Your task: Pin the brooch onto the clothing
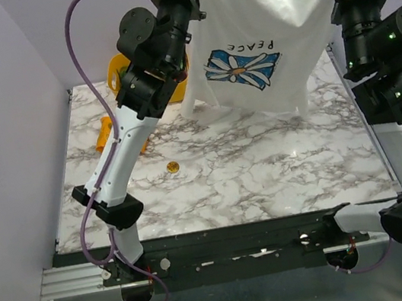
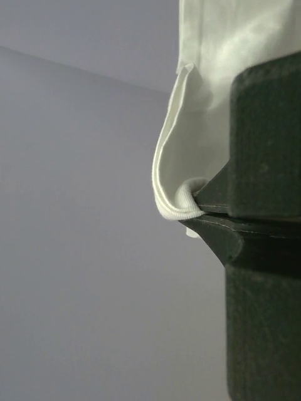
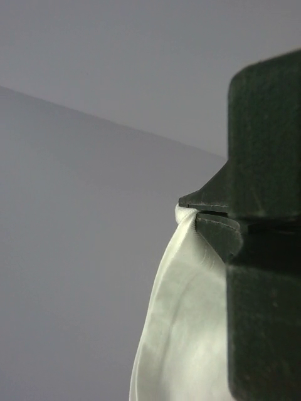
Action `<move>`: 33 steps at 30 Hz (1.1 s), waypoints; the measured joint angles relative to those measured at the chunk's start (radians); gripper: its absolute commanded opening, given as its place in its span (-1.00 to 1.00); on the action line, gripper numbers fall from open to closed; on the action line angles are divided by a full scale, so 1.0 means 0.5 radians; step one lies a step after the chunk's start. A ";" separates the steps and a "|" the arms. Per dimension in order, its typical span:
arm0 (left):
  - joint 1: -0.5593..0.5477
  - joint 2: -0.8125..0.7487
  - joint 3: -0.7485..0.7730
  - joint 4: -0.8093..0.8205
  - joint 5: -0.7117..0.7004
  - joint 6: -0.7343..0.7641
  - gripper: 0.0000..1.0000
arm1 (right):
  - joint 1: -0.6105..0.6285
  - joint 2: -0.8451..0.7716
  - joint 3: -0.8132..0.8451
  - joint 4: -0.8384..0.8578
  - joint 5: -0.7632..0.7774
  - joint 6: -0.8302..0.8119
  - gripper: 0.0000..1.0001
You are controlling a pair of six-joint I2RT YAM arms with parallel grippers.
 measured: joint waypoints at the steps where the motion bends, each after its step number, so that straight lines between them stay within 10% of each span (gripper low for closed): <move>1: -0.002 -0.051 -0.083 -0.002 0.002 0.006 -1.00 | 0.000 -0.025 -0.014 -0.007 -0.018 0.009 -0.99; 20: -0.388 -0.770 -0.260 -0.422 0.204 0.069 -1.00 | -0.003 -0.821 0.073 -0.392 -0.510 0.367 -0.99; 33: -0.343 -0.420 -0.241 -0.491 0.008 0.240 -1.00 | -0.003 -0.605 -0.163 -0.462 -0.527 0.284 -0.99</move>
